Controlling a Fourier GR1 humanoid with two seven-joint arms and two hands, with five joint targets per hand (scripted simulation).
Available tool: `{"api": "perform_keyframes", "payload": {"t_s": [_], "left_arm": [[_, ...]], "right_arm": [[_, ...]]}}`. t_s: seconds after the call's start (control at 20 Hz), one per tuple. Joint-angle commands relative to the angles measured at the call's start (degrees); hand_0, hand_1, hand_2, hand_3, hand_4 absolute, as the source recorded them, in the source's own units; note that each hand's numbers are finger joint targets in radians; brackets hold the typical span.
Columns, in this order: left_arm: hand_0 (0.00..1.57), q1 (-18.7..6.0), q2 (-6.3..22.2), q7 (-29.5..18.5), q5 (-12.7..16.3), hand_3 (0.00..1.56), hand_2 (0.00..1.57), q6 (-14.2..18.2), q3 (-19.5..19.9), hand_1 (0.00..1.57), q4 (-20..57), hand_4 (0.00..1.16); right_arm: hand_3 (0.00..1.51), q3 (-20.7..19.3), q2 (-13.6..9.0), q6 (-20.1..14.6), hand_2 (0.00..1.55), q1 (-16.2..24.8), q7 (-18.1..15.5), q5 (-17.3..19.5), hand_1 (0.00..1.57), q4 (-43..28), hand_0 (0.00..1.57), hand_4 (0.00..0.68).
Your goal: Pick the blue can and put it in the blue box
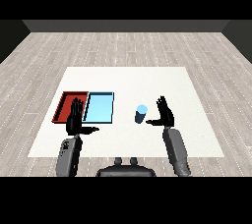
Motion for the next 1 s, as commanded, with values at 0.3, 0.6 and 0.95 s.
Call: {"api": "perform_keyframes", "payload": {"t_s": [0.3, 0.6, 0.95], "left_arm": [[0.0, -1.06, -1.3, 0.1, -1.38, 0.0, 0.0, 2.48, -1.25, 0.0, 0.15, 0.0], [0.0, -0.05, 1.78, 4.67, 2.01, 0.0, 0.0, 0.16, 1.2, 0.0, -5.07, 0.0], [0.0, 0.24, -0.52, 0.56, -0.94, 0.0, 0.0, 2.05, -0.42, 0.0, -1.53, 0.0]], "right_arm": [[0.0, 0.34, 0.68, -0.9, 0.0, -6.67, -3.36, -0.56, 0.0, 11.63, 0.0, 0.0], [0.0, 4.55, 1.46, -3.13, 0.0, -2.95, -3.48, -0.97, 0.0, 8.49, 0.0, 0.0], [0.0, 4.48, 1.14, -2.05, 0.0, -4.95, -3.76, -2.82, 0.0, 12.03, 0.0, 0.0]]}}
